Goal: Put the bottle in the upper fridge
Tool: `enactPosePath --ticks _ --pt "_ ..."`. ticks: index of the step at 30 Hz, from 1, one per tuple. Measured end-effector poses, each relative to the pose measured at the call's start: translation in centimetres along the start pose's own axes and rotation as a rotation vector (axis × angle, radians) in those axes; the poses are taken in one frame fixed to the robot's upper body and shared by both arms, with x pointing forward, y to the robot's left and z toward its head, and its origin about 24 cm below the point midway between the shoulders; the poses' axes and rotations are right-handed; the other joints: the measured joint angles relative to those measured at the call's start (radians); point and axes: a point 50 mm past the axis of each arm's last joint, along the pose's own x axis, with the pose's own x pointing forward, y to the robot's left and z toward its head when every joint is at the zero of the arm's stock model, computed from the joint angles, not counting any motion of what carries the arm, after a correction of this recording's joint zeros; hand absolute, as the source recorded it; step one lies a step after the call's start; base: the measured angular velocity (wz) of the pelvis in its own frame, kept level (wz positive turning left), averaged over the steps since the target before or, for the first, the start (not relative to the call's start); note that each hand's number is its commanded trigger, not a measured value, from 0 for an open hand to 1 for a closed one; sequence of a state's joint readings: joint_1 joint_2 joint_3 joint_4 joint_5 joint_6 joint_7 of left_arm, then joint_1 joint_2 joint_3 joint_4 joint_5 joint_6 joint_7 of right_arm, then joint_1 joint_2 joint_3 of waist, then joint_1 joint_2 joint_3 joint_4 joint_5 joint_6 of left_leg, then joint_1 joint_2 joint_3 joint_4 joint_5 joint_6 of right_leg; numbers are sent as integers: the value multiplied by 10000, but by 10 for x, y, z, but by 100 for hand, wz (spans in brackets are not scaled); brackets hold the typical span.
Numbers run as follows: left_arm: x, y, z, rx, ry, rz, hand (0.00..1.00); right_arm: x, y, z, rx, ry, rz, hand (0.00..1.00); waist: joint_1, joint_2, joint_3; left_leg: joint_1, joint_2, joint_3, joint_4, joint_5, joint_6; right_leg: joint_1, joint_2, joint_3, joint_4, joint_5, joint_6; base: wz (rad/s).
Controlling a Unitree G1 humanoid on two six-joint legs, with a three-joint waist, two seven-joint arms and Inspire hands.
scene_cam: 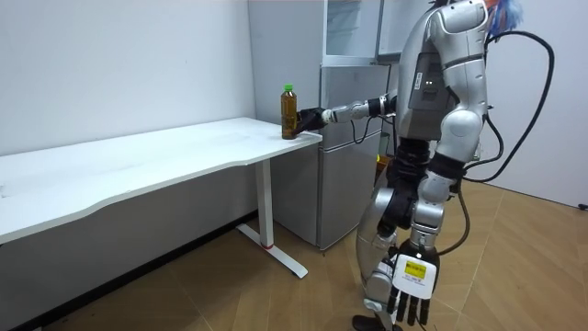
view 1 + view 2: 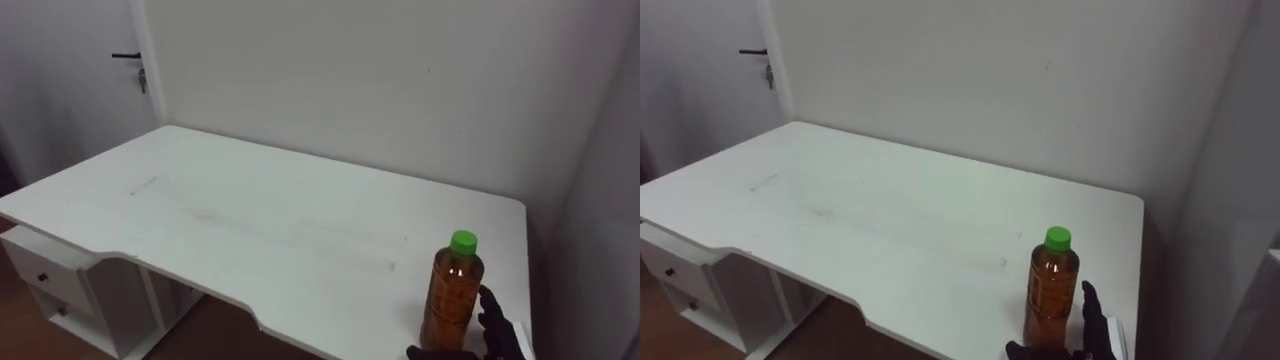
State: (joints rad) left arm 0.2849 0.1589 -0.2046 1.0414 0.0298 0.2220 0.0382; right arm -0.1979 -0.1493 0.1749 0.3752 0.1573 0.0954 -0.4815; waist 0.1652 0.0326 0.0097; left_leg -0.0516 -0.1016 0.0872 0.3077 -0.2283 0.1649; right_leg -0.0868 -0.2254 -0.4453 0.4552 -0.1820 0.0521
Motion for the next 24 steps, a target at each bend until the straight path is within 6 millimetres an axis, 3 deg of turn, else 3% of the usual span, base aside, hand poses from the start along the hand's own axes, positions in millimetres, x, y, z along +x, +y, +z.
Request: enactPosePath --ticks 9,14,24 --pt "0 -3 2 -408 76 208 0 0 -3 -3 692 507 -624 0 -26 -57 -26 18 -148 -246 6 41 107 20 -130 -59 88 2 1 8" --pt "-1 -6 11 -389 -264 282 0 3 -2 2 1158 578 -991 0 19 -12 3 -54 -179 -237 11 59 140 4 -154 -117 69 32 43 0" --pt "-2 -10 9 -411 -235 220 0 2 -1 3 1167 570 -1375 0 56 26 23 -57 -182 -242 11 49 153 -19 -158 -24 96 44 60 0"
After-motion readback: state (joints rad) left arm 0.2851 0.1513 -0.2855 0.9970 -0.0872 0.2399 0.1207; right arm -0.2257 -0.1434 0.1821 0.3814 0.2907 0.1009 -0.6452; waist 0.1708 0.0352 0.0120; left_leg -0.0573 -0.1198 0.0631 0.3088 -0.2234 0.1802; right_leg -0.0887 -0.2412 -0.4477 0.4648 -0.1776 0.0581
